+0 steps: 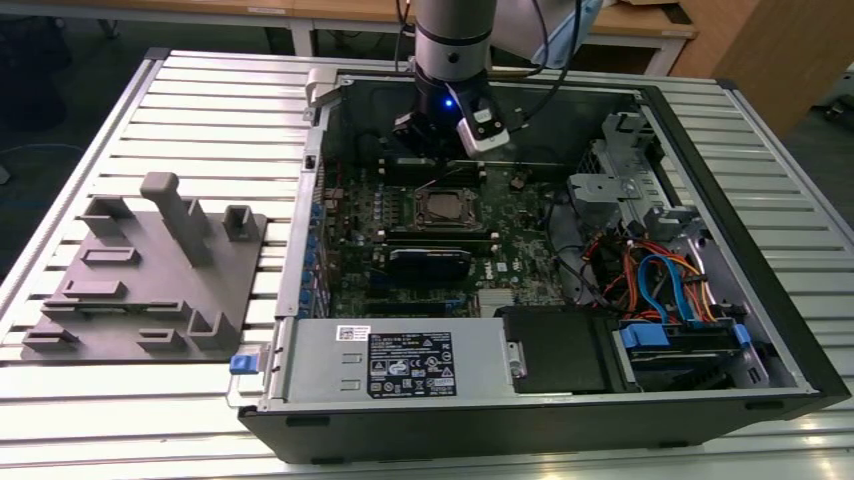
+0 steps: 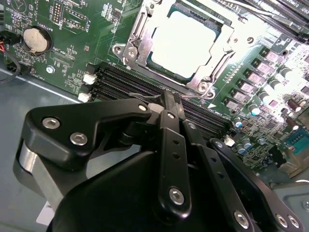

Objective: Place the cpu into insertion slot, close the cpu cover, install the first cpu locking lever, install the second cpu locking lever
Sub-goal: 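Install the first cpu locking lever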

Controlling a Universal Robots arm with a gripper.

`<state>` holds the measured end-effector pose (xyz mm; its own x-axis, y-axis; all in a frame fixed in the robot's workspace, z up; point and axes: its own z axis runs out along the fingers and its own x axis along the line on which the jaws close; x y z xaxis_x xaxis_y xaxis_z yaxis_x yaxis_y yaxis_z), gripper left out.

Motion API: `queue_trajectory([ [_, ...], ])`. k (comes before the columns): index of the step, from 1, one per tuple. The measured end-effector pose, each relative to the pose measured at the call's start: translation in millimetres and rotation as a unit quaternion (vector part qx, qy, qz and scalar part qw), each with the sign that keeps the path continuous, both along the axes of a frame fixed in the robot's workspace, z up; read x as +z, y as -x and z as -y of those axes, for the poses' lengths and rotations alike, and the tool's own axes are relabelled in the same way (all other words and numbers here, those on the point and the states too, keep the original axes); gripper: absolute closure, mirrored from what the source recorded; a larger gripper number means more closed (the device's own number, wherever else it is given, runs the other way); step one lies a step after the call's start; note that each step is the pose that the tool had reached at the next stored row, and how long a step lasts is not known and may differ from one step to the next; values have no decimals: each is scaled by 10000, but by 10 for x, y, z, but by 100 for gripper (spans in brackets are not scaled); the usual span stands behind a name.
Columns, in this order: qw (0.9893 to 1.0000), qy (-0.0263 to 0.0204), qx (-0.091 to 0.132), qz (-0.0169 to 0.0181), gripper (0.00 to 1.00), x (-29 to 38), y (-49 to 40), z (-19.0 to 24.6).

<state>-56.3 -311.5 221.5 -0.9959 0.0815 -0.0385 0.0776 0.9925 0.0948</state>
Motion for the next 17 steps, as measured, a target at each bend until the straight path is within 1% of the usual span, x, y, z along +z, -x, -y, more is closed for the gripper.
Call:
queue_trajectory([
  [5,10000,0,0,0,90,1,-2,0],
  [17,10000,0,1,0,90,0,-54,0],
])
